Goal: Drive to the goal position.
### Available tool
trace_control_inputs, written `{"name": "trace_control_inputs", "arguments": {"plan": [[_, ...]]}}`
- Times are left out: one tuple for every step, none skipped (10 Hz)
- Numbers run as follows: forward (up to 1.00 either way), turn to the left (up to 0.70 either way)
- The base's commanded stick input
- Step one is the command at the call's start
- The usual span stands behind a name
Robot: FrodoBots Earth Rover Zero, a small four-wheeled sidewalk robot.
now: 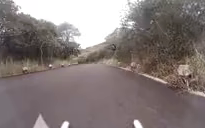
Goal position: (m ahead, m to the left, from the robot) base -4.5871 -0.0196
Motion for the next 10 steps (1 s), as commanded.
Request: {"name": "trace_control_inputs", "arguments": {"plan": [[0.5,0.0],[0.5,0.0],[0.5,0.0],[0.5,0.0],[0.5,0.0],[0.5,0.0],[0.5,0.0],[0.5,0.0],[0.5,0.0],[0.5,0.0]]}}
